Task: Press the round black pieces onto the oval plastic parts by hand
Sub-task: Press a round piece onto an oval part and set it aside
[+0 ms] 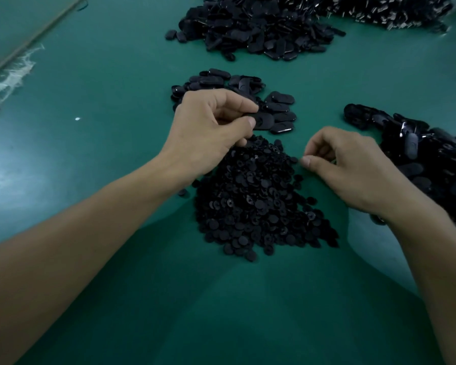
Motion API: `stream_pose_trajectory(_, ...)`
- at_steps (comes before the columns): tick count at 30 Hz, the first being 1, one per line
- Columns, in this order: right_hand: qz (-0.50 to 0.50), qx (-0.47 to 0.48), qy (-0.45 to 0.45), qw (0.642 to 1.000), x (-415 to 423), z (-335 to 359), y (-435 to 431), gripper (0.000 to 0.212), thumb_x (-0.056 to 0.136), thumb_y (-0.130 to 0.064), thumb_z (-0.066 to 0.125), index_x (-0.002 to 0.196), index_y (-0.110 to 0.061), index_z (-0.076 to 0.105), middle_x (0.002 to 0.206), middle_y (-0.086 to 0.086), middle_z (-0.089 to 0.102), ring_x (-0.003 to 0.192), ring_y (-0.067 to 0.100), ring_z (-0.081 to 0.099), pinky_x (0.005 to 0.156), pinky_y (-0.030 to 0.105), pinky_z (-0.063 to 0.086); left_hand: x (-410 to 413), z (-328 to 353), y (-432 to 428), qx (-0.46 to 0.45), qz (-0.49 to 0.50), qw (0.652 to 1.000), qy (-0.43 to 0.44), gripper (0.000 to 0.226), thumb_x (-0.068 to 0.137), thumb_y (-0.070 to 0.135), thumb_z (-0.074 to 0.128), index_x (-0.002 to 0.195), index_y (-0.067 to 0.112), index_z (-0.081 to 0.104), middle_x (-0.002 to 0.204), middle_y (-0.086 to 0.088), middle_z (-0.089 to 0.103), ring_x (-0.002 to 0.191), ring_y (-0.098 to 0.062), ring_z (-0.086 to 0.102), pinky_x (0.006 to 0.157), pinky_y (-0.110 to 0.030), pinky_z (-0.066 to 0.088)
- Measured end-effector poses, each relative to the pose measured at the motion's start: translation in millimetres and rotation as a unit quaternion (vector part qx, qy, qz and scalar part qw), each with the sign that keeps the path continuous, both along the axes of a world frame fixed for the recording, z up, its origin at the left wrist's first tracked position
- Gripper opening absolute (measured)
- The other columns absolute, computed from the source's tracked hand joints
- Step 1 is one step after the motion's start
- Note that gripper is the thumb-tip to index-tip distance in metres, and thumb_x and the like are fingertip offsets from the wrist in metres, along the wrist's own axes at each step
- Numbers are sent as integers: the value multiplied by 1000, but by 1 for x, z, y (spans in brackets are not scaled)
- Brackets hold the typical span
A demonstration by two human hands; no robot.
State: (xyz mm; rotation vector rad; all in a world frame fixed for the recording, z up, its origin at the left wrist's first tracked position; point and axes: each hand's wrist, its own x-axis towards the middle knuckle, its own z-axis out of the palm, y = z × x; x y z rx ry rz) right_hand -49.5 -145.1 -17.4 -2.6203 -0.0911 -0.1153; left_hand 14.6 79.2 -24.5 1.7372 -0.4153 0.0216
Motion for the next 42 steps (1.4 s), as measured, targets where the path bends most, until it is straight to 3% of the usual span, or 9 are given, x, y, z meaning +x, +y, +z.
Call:
stream_pose_trajectory(5, -2, 72, -92, 993, -2, 3, 3, 14, 98, -18, 63, 108, -25, 67, 82, -19, 61, 76, -8, 57, 69, 2, 39, -2, 1, -1, -1, -10, 1000, 12, 13, 87, 7, 74, 97, 16, 75, 76, -1, 76, 72, -18, 73, 67, -22, 56)
stream_pose_trajectory(7, 14, 79, -128, 989, -3, 4, 6, 14, 97, -17, 64, 107, -23, 73, 86, -24, 62, 76, -12, 57, 72, 2, 40, -4, 2, -2, -6, -16, 1000, 18, 13, 88, 5, 73, 96, 14, 74, 74, -3, 75, 72, -21, 74, 65, -23, 57)
stream_pose_trajectory(12, 36, 108, -197, 974, -3, 4, 11, 13, 94, -21, 70, 101, -32, 72, 84, -5, 61, 75, 0, 55, 70, 10, 40, -8, 4, -4, -13, -45, 999, 28, 14, 89, 1, 71, 95, 14, 73, 74, -3, 75, 74, -20, 75, 65, -24, 58)
stream_pose_trajectory(15, 48, 157, -220, 962, -4, 3, 18, 14, 93, -21, 71, 103, -30, 73, 85, -15, 69, 74, 5, 64, 71, 18, 48, -9, 4, -5, -4, -48, 998, 29, 17, 88, 1, 72, 96, 16, 74, 77, -4, 77, 75, -22, 76, 68, -26, 59)
stream_pose_trajectory(19, 57, 227, -207, 950, -6, 1, 28, 14, 94, -17, 70, 104, -26, 73, 83, -15, 73, 71, 10, 71, 70, 23, 57, -10, 3, -6, -2, -46, 999, 26, 17, 88, 0, 72, 97, 15, 74, 77, -4, 77, 75, -19, 76, 68, -25, 59)
stream_pose_trajectory(29, 18, 299, -137, 944, -6, 1, 32, 22, 87, -16, 75, 96, -34, 66, 82, -5, 73, 76, 13, 73, 73, 27, 58, -16, 5, -9, -3, -59, 998, 15, 17, 86, 1, 75, 97, 13, 75, 79, -4, 77, 75, -17, 76, 69, -25, 60)
stream_pose_trajectory(33, 11, 315, -126, 941, -5, 2, 32, 20, 85, -12, 77, 87, -30, 69, 76, -6, 75, 70, 11, 73, 63, 18, 53, -17, 5, -10, -12, -65, 998, 14, 19, 84, 0, 75, 95, 16, 75, 80, -5, 77, 76, -17, 76, 69, -25, 60)
stream_pose_trajectory(39, 11, 307, -127, 943, -5, 3, 33, 21, 87, -8, 73, 87, -29, 71, 75, -7, 75, 70, 11, 74, 64, 21, 55, -17, 3, -11, 0, -61, 998, -1, 19, 75, 13, 78, 91, 23, 75, 80, -4, 77, 74, -22, 76, 76, -40, 63)
stream_pose_trajectory(42, 4, 302, -131, 944, -5, 2, 34, 21, 87, -8, 73, 87, -29, 69, 75, -7, 75, 69, 12, 74, 64, 22, 55, -18, 2, -12, -3, -62, 998, 3, 19, 74, 14, 78, 90, 22, 75, 80, -4, 77, 74, -23, 76, 75, -41, 63)
